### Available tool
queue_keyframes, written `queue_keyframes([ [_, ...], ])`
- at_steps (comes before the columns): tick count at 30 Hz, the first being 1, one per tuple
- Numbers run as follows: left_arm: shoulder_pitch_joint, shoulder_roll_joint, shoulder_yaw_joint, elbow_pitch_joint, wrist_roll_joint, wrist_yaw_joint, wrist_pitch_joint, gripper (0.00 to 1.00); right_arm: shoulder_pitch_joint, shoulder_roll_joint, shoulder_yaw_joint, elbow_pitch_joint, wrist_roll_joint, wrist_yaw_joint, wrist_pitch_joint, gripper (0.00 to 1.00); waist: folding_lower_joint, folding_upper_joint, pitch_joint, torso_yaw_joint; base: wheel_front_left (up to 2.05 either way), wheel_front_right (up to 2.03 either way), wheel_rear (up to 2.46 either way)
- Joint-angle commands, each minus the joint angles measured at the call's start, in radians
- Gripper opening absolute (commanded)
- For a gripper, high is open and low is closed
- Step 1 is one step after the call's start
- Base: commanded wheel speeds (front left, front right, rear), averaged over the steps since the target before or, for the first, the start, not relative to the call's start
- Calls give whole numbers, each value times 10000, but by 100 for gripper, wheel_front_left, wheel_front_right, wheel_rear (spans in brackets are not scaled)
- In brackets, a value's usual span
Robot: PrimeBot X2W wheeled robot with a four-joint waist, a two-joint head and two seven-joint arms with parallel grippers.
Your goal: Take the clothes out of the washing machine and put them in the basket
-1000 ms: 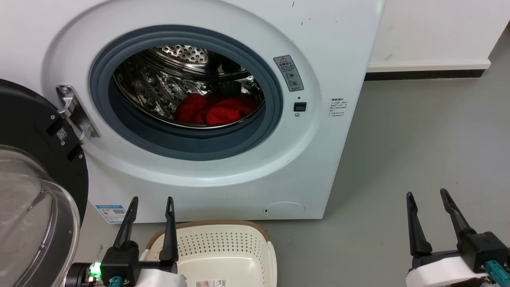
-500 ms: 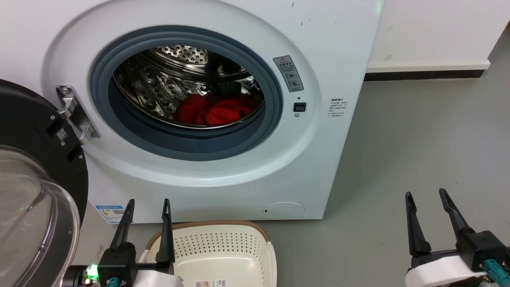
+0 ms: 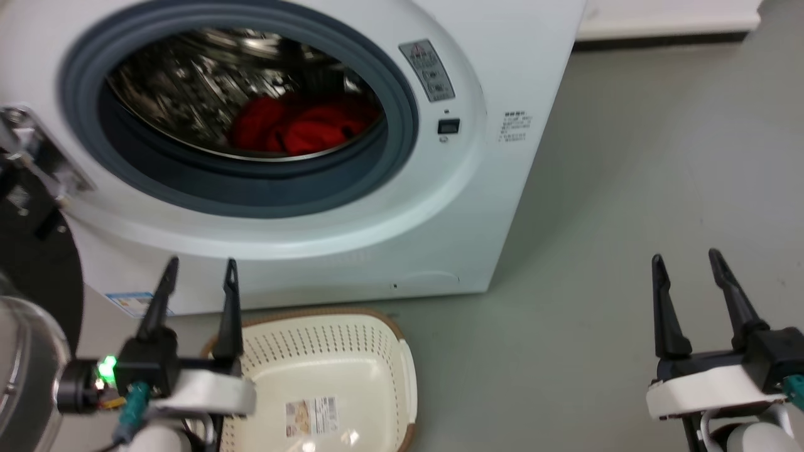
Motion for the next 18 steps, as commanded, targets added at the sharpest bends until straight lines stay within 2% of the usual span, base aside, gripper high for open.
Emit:
queue_keyframes([
  [1,-556,211,101,145,-45,-142,-28,100,-266,-31,-54,-88,87,-7,-21,100,0,0,1079,-480,0,0,0],
  [7,-2687,1299,421,1503,-287,-682,-28,100,-847,-25,-101,-256,320,-7,-21,100,0,0,2773,-1130,0,0,0],
  [10,-4178,2193,337,2693,-163,-825,-20,100,-1076,-23,-127,-252,519,-7,-21,100,0,0,3470,-1430,0,0,0],
  [14,-6379,3062,-131,3963,231,-905,722,100,-1296,-22,-20,-314,756,-7,-21,100,0,0,4296,-1729,0,0,0],
  [18,-8467,3829,-592,4772,202,-948,1948,100,-1468,-17,64,-386,945,-7,-21,100,0,0,4956,-2034,0,0,0],
])
